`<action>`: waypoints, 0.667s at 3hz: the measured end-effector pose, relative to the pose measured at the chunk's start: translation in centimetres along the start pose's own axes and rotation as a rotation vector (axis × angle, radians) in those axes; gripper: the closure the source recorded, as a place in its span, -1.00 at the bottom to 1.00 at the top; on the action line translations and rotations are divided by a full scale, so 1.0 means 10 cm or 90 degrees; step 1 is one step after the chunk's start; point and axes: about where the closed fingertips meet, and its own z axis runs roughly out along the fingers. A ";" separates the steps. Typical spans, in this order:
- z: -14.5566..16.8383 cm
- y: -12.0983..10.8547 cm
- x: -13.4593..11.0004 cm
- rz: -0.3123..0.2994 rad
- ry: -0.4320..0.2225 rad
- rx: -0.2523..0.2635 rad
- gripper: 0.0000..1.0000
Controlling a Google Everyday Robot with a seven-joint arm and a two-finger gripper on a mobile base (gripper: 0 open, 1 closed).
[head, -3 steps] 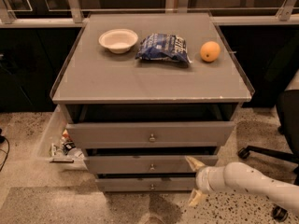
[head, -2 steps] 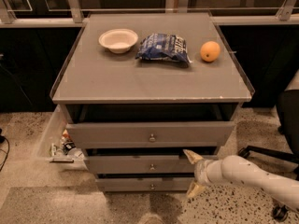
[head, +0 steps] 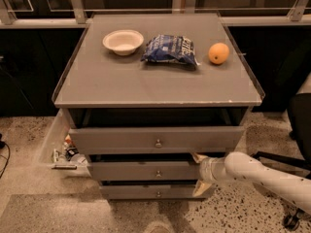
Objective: Open middle drawer
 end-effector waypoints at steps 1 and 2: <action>0.12 -0.04 0.13 0.001 0.007 -0.012 -1.00; 0.22 -0.02 0.28 0.011 0.015 -0.028 -1.00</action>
Offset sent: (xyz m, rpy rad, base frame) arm 0.0236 -0.0264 -0.0446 -0.0419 0.0784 -0.0148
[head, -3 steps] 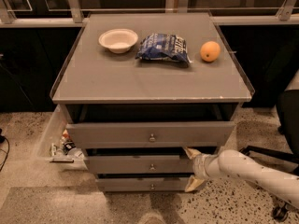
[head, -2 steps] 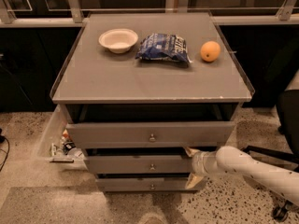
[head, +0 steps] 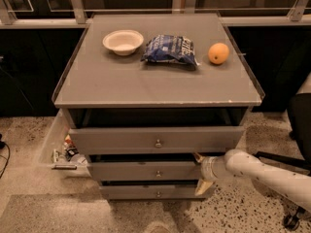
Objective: Open middle drawer
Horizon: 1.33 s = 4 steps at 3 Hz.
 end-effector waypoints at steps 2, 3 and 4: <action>0.00 0.00 0.01 0.000 0.000 0.000 -0.17; -0.01 0.01 -0.10 -0.015 -0.022 -0.006 0.30; -0.06 0.04 -0.12 -0.018 -0.030 -0.010 0.75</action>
Offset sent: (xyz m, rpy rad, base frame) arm 0.0003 -0.0005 -0.0004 -0.0006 0.0004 -0.0005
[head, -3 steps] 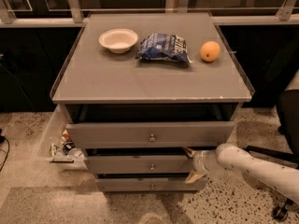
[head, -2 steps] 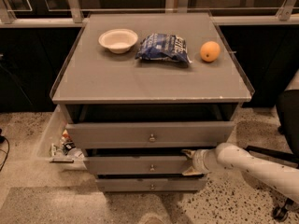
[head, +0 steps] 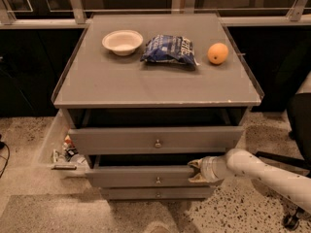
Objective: Open middle drawer
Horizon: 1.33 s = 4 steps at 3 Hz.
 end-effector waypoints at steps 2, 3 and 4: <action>0.00 0.00 0.00 0.000 0.000 0.000 0.26; 0.00 -0.01 0.01 0.005 -0.004 -0.004 -0.21; -0.01 0.12 0.11 0.026 -0.013 -0.025 -0.17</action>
Offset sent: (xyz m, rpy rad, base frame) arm 0.0000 0.0000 0.0001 0.0000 0.0000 0.0000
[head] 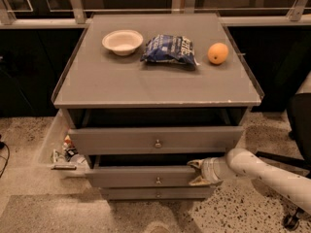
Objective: Open middle drawer
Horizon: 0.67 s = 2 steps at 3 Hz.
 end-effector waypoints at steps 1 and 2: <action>-0.01 0.00 -0.01 0.000 0.000 0.000 0.31; -0.05 0.08 -0.01 0.005 0.002 -0.008 0.77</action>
Offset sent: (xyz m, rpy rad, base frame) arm -0.1035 -0.0366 -0.0195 -0.0371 0.1588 -0.0216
